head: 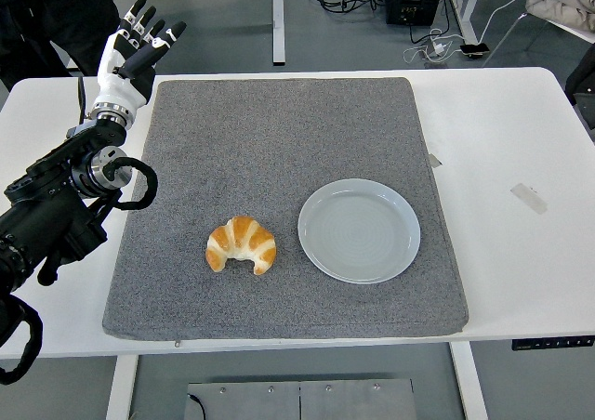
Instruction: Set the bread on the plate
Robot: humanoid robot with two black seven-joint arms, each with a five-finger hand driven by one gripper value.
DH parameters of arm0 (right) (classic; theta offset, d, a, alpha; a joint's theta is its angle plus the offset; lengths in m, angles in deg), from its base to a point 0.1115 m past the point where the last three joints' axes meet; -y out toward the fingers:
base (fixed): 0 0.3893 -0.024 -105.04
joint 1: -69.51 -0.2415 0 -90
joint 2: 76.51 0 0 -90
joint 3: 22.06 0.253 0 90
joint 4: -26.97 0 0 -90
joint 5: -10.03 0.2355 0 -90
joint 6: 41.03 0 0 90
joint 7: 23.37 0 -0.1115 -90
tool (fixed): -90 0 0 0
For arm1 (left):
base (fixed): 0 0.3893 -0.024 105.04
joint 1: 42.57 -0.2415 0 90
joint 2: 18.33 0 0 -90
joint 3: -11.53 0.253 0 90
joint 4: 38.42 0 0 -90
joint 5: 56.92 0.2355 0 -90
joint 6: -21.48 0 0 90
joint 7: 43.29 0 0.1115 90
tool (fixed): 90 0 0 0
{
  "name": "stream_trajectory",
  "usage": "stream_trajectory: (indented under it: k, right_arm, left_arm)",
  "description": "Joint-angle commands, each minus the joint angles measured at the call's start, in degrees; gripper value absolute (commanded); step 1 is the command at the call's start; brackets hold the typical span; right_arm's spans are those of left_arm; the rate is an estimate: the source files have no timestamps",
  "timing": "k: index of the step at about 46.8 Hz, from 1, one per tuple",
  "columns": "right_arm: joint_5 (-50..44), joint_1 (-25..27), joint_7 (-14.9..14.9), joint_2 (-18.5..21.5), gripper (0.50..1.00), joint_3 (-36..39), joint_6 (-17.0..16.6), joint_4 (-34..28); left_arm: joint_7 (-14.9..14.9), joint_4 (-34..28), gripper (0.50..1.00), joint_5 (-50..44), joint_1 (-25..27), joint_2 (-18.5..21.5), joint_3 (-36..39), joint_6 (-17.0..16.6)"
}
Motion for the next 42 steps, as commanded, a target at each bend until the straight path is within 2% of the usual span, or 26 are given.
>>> stream_trajectory:
  k: [1,20,32,37,42]
  right_arm:
    - [-0.03,0.0,0.0,0.0,1.0,0.0,0.0,0.0]
    - [-0.03,0.0,0.0,0.0,1.0,0.0,0.0,-0.09]
    - [-0.03,0.0,0.0,0.0,1.0,0.0,0.0,0.0]
    - [0.06,0.0,0.0,0.0,1.0,0.0,0.0,0.0]
    - [-0.03,0.0,0.0,0.0,1.0,0.0,0.0,0.0]
  left_arm:
    - [0.0,0.01,0.974,-0.08,-0.06,0.0,-0.02,0.0]
    - [0.0,-0.69,0.974,0.01,0.47,1.23,0.07,0.09]
    - [0.7,-6.14,0.974,0.89,0.47,7.2,1.56,0.0]
    - [0.7,-8.07,0.972,0.89,0.99,8.61,5.51,-0.18]
    - [0.79,-11.5,0.972,0.89,2.31,11.77,11.31,-0.79]
